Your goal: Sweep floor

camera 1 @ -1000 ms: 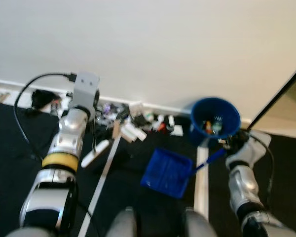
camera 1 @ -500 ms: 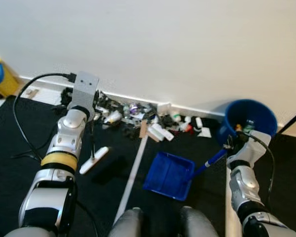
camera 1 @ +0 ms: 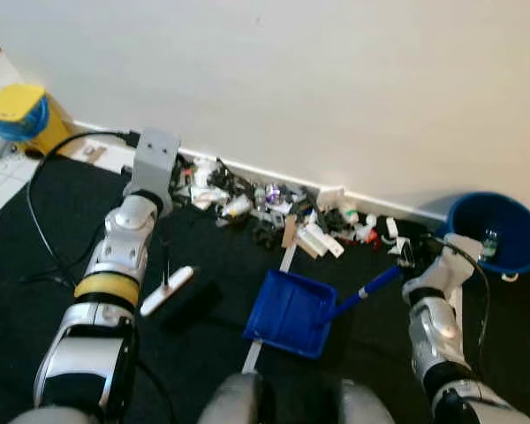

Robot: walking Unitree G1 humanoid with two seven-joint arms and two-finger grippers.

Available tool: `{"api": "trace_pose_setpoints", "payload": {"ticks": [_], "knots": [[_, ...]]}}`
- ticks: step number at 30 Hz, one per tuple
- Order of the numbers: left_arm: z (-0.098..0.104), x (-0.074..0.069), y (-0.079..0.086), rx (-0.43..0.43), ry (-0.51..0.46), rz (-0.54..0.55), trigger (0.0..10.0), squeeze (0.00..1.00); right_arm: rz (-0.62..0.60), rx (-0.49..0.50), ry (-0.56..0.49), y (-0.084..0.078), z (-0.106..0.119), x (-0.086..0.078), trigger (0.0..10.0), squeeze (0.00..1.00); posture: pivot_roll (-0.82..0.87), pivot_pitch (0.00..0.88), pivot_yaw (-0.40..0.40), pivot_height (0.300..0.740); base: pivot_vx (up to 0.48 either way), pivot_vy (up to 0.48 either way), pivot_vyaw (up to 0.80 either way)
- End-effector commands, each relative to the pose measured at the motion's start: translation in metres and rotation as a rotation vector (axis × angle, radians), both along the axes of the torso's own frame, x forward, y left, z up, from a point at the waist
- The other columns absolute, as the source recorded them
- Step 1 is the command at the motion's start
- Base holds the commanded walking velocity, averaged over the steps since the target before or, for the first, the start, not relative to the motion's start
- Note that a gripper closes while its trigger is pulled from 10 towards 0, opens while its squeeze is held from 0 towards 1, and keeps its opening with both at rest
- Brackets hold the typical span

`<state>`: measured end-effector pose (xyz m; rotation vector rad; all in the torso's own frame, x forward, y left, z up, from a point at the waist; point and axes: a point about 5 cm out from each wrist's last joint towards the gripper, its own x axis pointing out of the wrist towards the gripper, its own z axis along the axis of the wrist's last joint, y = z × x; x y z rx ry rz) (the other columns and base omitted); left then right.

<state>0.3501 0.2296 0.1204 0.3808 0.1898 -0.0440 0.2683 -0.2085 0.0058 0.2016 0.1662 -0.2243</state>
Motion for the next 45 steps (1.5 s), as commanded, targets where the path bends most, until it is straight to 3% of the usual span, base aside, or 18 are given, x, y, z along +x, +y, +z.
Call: {"api": "trace_pose_setpoints", "payload": {"ticks": [1,35,45], "knots": [[0.009,0.002,-0.006,-0.001,-0.041,-0.026,10.0,0.0,-0.016,-0.012,-0.025,-0.006,0.005,0.002,10.0,0.0,0.1,0.0,0.006,0.74,0.446,0.0,0.0],[0.009,0.003,-0.014,-0.02,-0.039,-0.091,10.0,0.0,-0.035,-0.003,-0.037,-0.01,0.008,0.003,10.0,0.0,0.1,0.007,0.015,0.74,0.48,0.0,0.0],[0.01,0.005,-0.021,-0.07,-0.049,-0.111,10.0,0.0,-0.051,0.019,-0.108,-0.012,0.027,0.019,10.0,0.0,0.09,0.015,0.01,0.74,0.0,0.0,0.0]]}}
